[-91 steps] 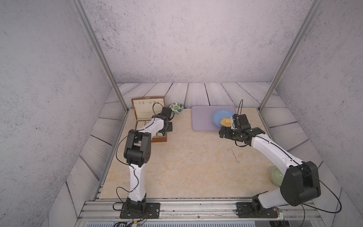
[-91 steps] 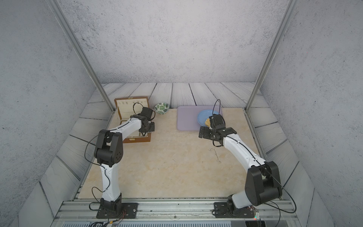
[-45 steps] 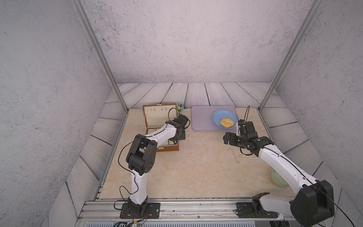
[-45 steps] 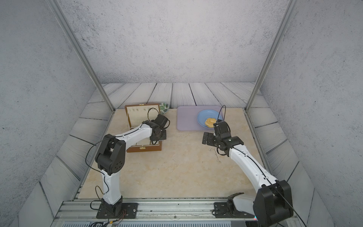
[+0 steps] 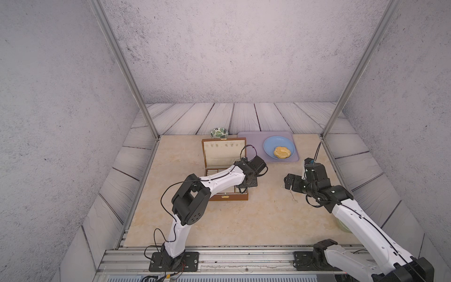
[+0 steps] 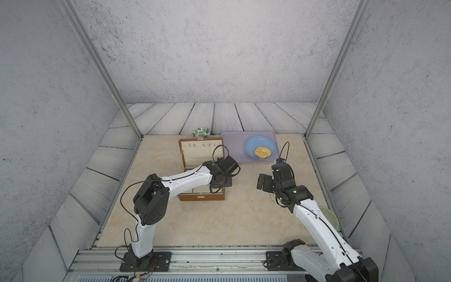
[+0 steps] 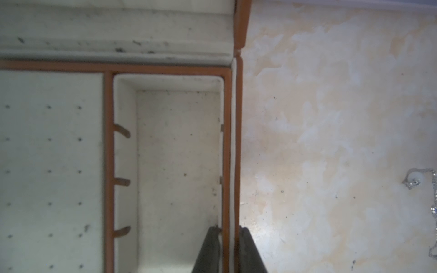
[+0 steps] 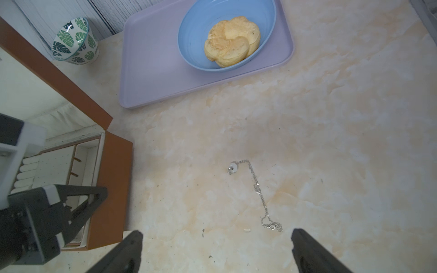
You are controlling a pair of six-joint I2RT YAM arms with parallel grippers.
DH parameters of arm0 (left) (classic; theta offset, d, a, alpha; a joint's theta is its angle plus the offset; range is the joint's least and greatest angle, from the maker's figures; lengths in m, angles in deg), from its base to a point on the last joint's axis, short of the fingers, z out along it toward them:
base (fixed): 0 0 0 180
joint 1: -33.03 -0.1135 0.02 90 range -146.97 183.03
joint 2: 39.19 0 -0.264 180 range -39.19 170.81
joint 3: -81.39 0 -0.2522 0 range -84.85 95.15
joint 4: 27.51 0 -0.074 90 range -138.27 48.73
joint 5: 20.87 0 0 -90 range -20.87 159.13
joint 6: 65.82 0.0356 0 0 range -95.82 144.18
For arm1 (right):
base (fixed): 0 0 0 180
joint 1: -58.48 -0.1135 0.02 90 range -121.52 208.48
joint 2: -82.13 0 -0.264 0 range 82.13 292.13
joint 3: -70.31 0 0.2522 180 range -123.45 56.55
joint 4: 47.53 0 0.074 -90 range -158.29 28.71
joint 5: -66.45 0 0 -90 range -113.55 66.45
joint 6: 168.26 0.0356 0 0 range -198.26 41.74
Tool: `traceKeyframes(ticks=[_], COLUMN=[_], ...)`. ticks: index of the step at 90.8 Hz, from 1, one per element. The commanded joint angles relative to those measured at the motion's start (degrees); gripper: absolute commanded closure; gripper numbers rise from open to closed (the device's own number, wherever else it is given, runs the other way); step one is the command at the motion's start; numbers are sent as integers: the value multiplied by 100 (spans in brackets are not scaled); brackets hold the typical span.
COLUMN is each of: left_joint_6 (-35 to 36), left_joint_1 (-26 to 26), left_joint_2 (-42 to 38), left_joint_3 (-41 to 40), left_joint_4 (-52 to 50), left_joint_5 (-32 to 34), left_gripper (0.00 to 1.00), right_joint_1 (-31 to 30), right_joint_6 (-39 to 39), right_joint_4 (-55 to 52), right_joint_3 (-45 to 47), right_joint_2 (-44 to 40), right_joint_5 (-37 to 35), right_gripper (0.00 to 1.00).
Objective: Put jewelry chain into jewelry box
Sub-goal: Move the jewelry box to the center of the board.
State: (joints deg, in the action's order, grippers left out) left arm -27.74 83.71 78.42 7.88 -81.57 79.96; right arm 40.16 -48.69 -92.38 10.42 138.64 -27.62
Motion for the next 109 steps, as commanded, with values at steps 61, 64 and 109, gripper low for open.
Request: traceKeyframes(ticks=[61,64,109], left_joint_6=[-145,-47,1841], left_joint_1=[290,289,-669], left_joint_2=[130,8,-2494], left_joint_3=[868,899,-231], left_joint_4=[-486,-518,-422], left_joint_5=[-32,4,-60], left_gripper=[45,36,8], right_joint_1=[-27,-30,-17], right_joint_6=[102,101,175], right_joint_4=[-128,-146,-590], right_joint_3=[68,41,-624], right_joint_2=[36,86,1724], right_joint_5=[-198,-210,-420], right_gripper=[1,1,26])
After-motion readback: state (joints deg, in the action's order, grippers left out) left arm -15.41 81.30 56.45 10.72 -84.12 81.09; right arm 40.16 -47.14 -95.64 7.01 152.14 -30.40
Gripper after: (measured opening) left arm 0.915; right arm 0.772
